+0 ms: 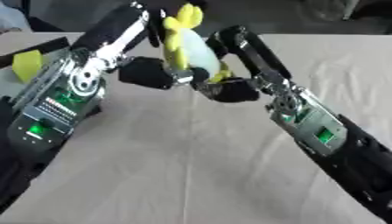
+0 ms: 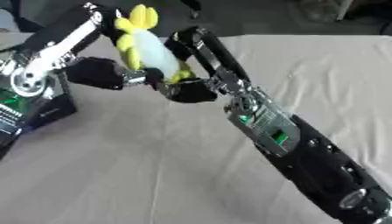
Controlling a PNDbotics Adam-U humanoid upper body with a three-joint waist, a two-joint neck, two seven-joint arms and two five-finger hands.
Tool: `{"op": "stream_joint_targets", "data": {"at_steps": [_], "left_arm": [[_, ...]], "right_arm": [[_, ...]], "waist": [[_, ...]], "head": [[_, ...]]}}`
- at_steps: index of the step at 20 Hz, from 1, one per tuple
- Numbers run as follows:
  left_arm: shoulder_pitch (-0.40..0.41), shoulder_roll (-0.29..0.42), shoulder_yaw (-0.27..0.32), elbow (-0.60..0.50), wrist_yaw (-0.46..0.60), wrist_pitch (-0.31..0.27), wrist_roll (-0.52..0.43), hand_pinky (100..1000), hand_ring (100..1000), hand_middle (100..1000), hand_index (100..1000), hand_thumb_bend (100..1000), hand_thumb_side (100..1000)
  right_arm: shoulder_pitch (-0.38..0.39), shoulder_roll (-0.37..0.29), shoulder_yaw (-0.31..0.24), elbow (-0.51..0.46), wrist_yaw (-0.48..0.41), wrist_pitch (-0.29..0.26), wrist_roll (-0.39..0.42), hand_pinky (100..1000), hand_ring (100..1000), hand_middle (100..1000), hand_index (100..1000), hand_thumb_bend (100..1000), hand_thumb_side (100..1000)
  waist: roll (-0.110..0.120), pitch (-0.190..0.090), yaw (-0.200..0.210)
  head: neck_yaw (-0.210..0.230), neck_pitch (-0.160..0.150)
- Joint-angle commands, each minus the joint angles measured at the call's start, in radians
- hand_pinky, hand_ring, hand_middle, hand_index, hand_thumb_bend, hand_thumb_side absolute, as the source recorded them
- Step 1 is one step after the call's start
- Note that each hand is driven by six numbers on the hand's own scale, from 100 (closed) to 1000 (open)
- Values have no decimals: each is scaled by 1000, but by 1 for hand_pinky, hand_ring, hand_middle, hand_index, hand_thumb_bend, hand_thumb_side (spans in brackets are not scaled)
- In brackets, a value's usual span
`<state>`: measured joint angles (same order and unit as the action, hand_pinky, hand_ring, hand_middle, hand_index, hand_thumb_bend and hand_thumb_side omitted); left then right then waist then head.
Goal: Pick up the objects with one hand, pass them to the other hand, and then place them into the box on the other side of the table.
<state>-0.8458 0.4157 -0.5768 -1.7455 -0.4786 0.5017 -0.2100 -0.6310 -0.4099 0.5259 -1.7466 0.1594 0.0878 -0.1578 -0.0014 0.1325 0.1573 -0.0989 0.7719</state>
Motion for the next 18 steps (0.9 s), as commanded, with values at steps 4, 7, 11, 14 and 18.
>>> {"op": "stream_joint_targets", "data": {"at_steps": [4,7,11,14,18], "left_arm": [[-16,-13,1,25,29,3,19,750,464,408,654,459,282],[-15,-16,3,20,66,2,51,751,437,368,594,363,156],[-13,-19,6,17,118,7,108,753,407,304,508,271,144],[-13,-21,5,17,160,14,149,752,391,271,472,235,149],[-11,-18,2,17,185,21,166,750,374,232,425,191,118]], "right_arm": [[-10,-12,-8,-25,-4,-2,-8,549,441,402,513,354,100],[-9,-11,-8,-25,-3,-1,-10,548,441,402,512,355,100],[-6,-10,-7,-23,-1,1,-12,546,440,402,512,356,100],[-4,-10,-5,-22,1,3,-5,548,444,406,517,359,100],[-1,-14,-7,-18,18,21,32,594,499,496,613,570,197]], "waist": [[6,-14,-3],[7,-13,-3],[7,-13,-5],[7,-13,-5],[8,-13,-6]], "head": [[5,-2],[5,-2],[5,-2],[5,-2],[6,-2]]}}
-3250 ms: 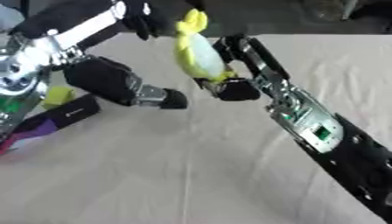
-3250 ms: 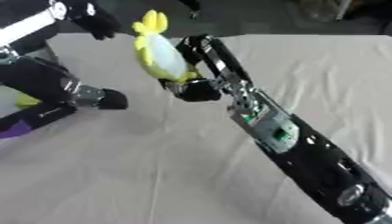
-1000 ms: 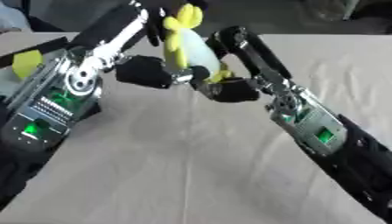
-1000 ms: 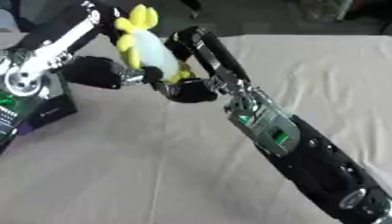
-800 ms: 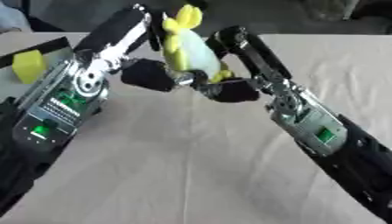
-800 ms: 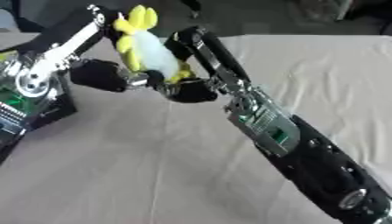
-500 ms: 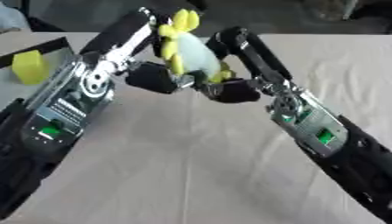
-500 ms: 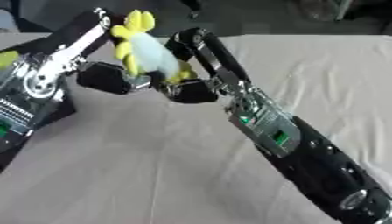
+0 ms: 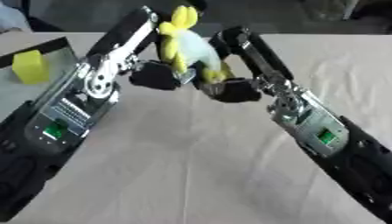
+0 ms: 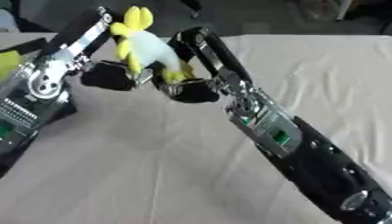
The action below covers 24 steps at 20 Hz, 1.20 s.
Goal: Pick up the objects with one hand, pass them to the other hand, and then place them into the box on the other side of the table.
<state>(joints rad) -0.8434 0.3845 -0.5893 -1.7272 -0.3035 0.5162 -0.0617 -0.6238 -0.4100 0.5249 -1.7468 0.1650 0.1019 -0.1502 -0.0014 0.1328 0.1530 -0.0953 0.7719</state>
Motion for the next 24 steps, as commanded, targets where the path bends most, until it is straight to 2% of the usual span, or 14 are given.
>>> {"op": "stream_joint_targets", "data": {"at_steps": [1,3,6,8,16,24], "left_arm": [[-13,16,14,0,11,9,18,750,372,224,417,185,107],[-11,20,15,1,9,11,14,751,370,217,410,179,102],[-7,29,16,-3,0,6,-3,752,370,211,403,184,109],[-4,35,16,-8,-8,3,-17,751,367,205,397,195,103],[18,62,31,-30,-13,3,-40,752,358,188,382,221,100],[113,173,112,-109,4,23,-15,750,359,186,380,228,100]], "right_arm": [[-8,-16,-8,-17,21,16,36,611,520,535,654,640,239],[-8,-19,-13,-17,42,32,60,635,553,580,698,693,271],[-8,-23,-19,-19,80,60,92,684,631,694,795,795,391],[-7,-24,-24,-21,100,74,106,695,655,734,821,822,429],[3,-33,-37,-20,146,118,128,716,704,802,854,870,518],[15,-57,-53,-28,162,163,118,713,700,798,847,843,518]], "waist": [[8,-13,-2],[9,-13,-2],[10,-13,-2],[11,-13,-3],[13,-13,-2],[16,-13,4]], "head": [[1,-2],[1,-2],[0,-2],[3,-2],[9,-2],[23,-2]]}}
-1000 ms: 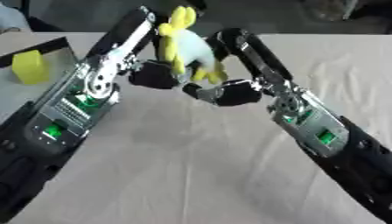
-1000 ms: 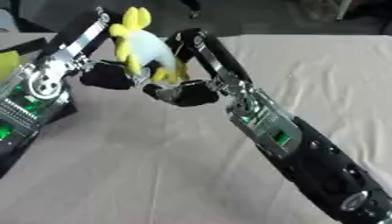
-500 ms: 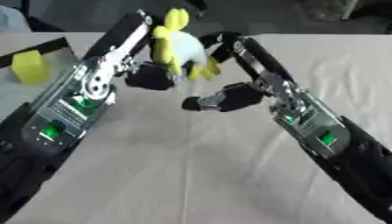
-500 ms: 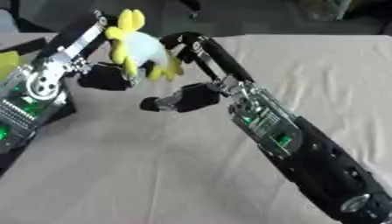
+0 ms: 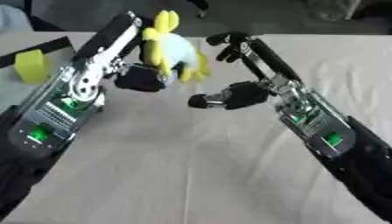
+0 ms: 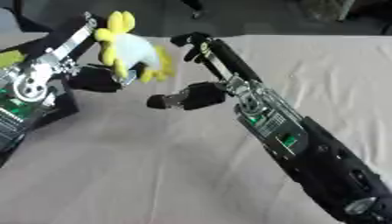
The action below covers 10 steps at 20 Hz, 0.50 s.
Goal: Pick up the objects with one hand, pass them to the other hand, and then place them into the box on the other side of the table.
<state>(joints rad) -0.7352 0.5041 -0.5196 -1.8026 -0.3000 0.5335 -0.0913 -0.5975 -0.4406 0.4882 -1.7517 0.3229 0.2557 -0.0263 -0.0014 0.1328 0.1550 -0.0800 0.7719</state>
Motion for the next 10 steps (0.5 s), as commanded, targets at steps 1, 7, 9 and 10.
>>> {"op": "stream_joint_targets", "data": {"at_steps": [1,7,9,10], "left_arm": [[21,69,57,-40,4,7,26,750,359,185,379,227,100],[95,147,146,-47,25,15,119,750,360,183,376,235,100],[111,173,170,-41,30,17,146,750,361,184,377,237,100],[120,183,181,-34,29,18,157,750,361,184,377,237,100]], "right_arm": [[-10,-29,-17,-26,2,12,-9,712,698,797,845,832,514],[5,-40,-26,-38,-25,32,-36,695,674,780,825,757,454],[10,-44,-32,-46,-36,37,-51,688,666,775,819,753,448],[14,-45,-39,-50,-44,37,-62,679,653,766,808,747,438]], "waist": [[16,-13,2],[14,-13,7],[13,-13,7],[12,-12,7]], "head": [[10,-2],[47,-2],[67,-2],[78,-2]]}}
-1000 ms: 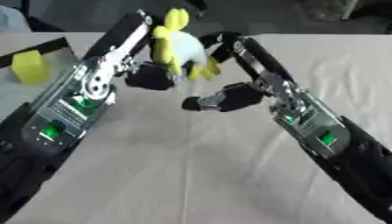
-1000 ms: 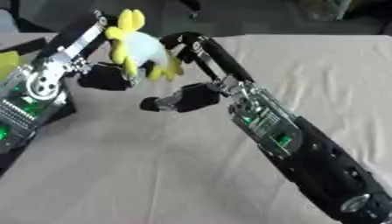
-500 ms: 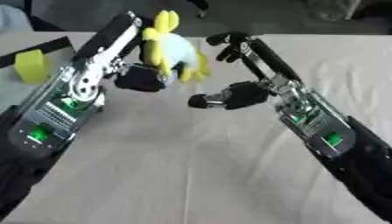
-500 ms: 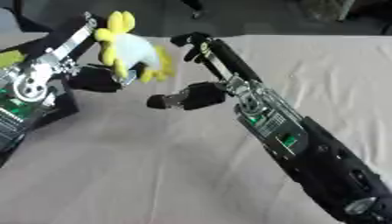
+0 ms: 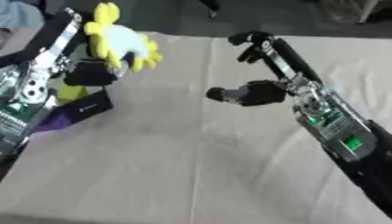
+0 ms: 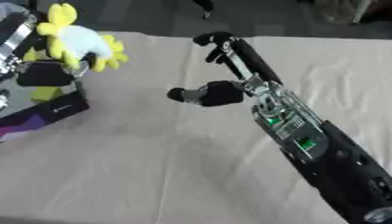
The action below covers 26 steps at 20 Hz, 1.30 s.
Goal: Pick up the objects with one hand, pass them to the other hand, and then place them into the box on the other side of the table.
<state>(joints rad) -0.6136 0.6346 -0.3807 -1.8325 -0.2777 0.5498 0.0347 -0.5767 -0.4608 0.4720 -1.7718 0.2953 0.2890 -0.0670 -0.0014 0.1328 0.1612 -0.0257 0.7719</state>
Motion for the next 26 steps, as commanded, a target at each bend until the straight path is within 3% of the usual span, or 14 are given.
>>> {"op": "stream_joint_targets", "data": {"at_steps": [1,10,11,12,21,23,26], "left_arm": [[8,57,53,6,6,3,44,751,361,184,377,236,100],[62,49,130,124,16,3,155,755,360,179,374,221,100],[63,48,133,133,17,1,162,755,364,181,376,225,100],[65,49,137,150,15,2,168,755,367,184,379,228,100],[58,32,160,323,-68,-29,218,759,394,210,397,235,100],[57,27,163,352,-73,-34,220,761,404,225,414,261,100],[55,24,165,383,-82,-40,222,771,432,278,472,374,100]], "right_arm": [[-2,-26,-30,-34,-28,2,-37,674,647,762,801,745,432],[29,-37,-81,-57,-115,-8,-162,652,615,738,778,730,403],[31,-38,-83,-58,-120,-9,-170,651,614,737,775,683,421],[34,-39,-90,-61,-125,-10,-180,651,613,736,774,727,399],[60,-42,-137,-53,-137,-6,-243,646,606,729,765,719,391],[63,-43,-140,-54,-139,-7,-248,646,606,729,765,718,391],[65,-44,-142,-55,-140,-7,-252,646,605,728,765,719,391]], "waist": [[12,-12,1],[1,-10,-2],[0,-10,-2],[-1,-10,-3],[-7,-8,-7],[-8,-7,-8],[-9,-6,-8]], "head": [[35,-2],[88,-2],[90,-2],[96,-2],[110,-2],[114,-2],[117,-2]]}}
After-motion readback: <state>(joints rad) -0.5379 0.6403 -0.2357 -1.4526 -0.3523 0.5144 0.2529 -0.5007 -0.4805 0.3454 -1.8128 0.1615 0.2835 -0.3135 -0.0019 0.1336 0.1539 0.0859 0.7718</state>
